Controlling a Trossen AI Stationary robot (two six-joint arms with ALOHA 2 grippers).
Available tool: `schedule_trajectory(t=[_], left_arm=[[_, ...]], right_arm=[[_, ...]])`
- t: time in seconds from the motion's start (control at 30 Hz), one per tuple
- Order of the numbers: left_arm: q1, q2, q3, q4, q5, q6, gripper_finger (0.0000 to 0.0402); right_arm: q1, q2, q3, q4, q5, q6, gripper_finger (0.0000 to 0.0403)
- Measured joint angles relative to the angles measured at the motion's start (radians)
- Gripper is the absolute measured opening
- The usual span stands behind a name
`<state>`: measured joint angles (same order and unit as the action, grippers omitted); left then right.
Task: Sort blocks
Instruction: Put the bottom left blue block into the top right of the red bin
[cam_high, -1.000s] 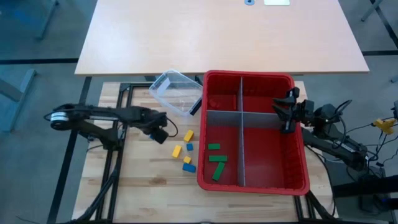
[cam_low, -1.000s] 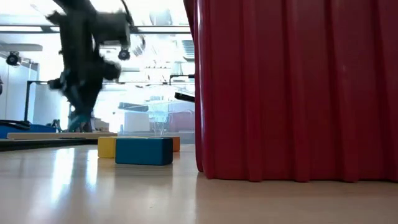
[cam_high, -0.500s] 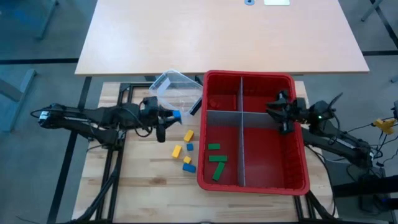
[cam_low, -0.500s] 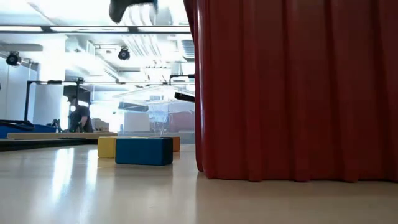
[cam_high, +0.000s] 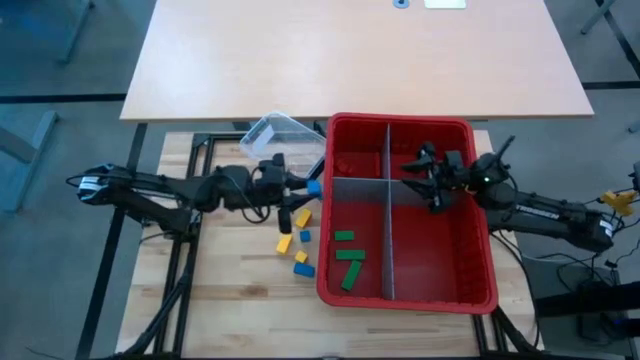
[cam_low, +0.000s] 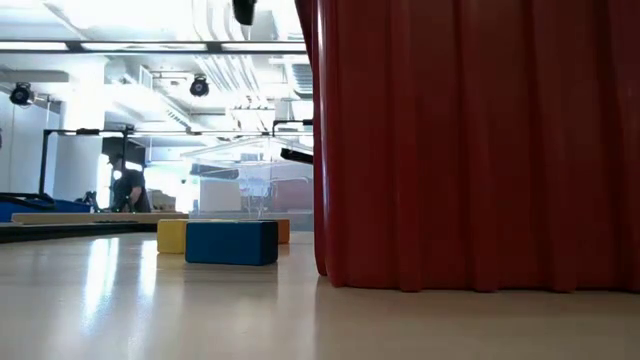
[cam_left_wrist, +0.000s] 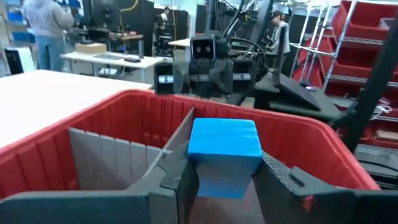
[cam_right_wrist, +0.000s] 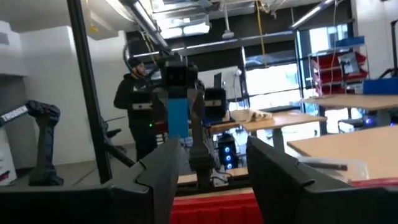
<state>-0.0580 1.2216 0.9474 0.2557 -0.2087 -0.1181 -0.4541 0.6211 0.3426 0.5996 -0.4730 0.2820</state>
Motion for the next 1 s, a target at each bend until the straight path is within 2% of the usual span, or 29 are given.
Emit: schedule_trajectory(t=[0.13,0.3,0.6,0.77,1.0], left_arm=[[0.022,0.083,0.084,0.008,0.02,0.044,0.0102],[0.054,0.186,0.194,0.005,0.095,0.081,0.0102],[0.116,0.345,0.353,-0.049,0.153,0.053,0.0102],[0.131,0.416,0.415,-0.054,0.201,0.044,0.0102],[0.137,0.451,0.462,-0.079,0.222,0.039,0.0102]], right_arm=[[0.023,0.072,0.039,0.006,0.002,-0.003,0.017],[0.063,0.15,0.089,0.006,0.002,-0.024,0.017],[0.106,0.271,0.134,0.005,0.003,-0.056,0.0179],[0.123,0.316,0.155,0.003,0.039,-0.096,0.0186],[0.125,0.373,0.195,-0.021,0.056,-0.144,0.0199]])
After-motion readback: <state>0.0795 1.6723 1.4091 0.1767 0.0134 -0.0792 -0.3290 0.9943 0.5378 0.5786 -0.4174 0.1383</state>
